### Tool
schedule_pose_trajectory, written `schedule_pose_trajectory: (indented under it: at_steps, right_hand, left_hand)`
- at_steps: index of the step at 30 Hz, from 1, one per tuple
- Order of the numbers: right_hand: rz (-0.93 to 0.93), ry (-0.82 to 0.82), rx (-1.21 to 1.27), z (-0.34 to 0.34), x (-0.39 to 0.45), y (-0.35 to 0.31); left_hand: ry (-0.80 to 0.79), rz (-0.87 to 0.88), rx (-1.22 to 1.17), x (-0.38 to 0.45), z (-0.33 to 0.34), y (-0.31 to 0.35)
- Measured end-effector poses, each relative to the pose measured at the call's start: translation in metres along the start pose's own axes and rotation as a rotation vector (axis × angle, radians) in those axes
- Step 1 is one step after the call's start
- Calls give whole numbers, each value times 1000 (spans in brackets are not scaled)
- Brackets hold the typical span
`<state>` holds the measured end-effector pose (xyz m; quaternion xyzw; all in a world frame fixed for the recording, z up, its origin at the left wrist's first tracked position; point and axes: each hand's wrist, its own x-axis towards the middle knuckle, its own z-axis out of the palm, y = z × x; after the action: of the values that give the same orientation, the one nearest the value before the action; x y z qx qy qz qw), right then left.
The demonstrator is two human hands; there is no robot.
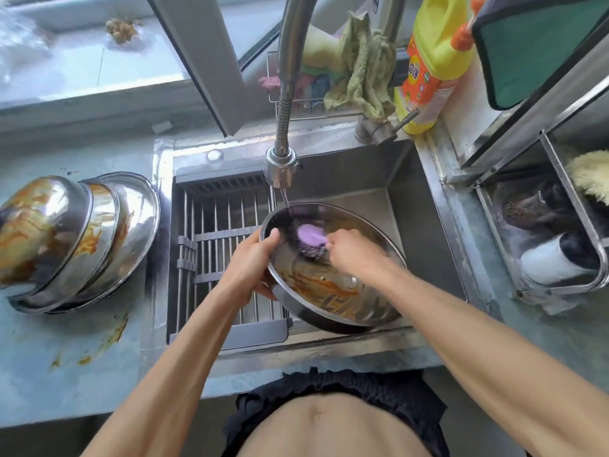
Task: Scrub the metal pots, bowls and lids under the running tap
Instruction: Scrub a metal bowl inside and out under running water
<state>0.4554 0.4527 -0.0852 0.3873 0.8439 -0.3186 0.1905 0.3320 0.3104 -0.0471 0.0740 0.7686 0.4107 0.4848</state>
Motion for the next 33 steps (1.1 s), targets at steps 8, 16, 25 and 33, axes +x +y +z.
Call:
schedule_pose_trajectory:
  at_steps: [8,16,25,33]
  right_hand:
    - [17,38,53,-6,2,15]
    - [10,-63,41,13,-16,16]
    - [-29,-23,83,2,2,-6]
    - [-50,12,77,-5,12,-15]
  left_hand:
    - [69,56,-38,-8,6,-1]
    - [155,53,-78,-7,11,-2]
    - [212,153,-63,-3,2,7]
    - [246,208,-39,-3,-3,12]
